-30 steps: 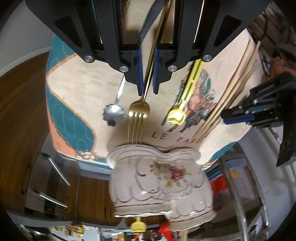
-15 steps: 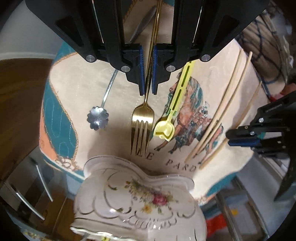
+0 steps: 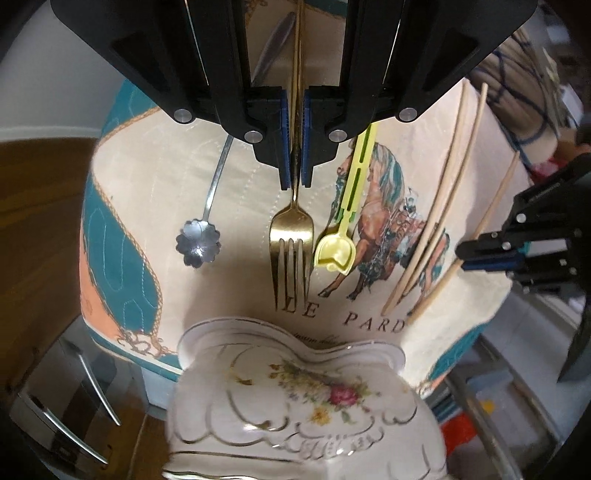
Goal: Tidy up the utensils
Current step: 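Grasp a wooden chopstick with the left tool while the right tool grasps the gold fork, then lift the chopstick into the tall pot while the right tool lowers the gold fork into the short pot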
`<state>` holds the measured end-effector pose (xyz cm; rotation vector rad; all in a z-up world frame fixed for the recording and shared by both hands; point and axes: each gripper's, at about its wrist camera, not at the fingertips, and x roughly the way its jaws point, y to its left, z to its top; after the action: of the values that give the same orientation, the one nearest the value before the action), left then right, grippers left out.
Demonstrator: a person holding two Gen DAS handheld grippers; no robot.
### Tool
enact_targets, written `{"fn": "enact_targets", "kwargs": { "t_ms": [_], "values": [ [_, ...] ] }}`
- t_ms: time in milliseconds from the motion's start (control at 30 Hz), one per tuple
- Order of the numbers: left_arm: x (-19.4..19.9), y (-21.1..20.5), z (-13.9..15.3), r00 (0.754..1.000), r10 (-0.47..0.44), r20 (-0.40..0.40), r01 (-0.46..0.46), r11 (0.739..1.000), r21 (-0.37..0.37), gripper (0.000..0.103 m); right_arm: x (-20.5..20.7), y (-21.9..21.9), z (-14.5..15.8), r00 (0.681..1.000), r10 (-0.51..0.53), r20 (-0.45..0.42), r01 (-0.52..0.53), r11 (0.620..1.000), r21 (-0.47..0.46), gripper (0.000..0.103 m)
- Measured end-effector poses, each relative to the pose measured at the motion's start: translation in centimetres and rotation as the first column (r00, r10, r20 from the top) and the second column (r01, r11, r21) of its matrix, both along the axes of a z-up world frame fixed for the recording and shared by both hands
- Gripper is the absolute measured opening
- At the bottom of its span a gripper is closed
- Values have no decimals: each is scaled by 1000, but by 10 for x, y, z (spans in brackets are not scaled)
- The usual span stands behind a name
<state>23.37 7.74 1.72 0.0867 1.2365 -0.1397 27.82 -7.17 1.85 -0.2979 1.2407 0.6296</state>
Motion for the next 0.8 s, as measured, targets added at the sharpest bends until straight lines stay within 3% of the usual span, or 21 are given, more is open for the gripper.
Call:
{"fn": "enact_targets", "kwargs": {
  "t_ms": [267,567,800],
  "values": [
    [-26,14,18,984,77,163,-61,993,-97,5,-15,-28,11,998,-41,56,31,984,173,6],
    [-55,28,43,915,171,366,-82,965,-248,5,-36,-47,36,987,-56,152,2,941,338,6],
    [-65,22,54,862,196,468,-71,960,-271,5,-32,-55,49,977,-80,197,-13,903,430,6]
  ]
}}
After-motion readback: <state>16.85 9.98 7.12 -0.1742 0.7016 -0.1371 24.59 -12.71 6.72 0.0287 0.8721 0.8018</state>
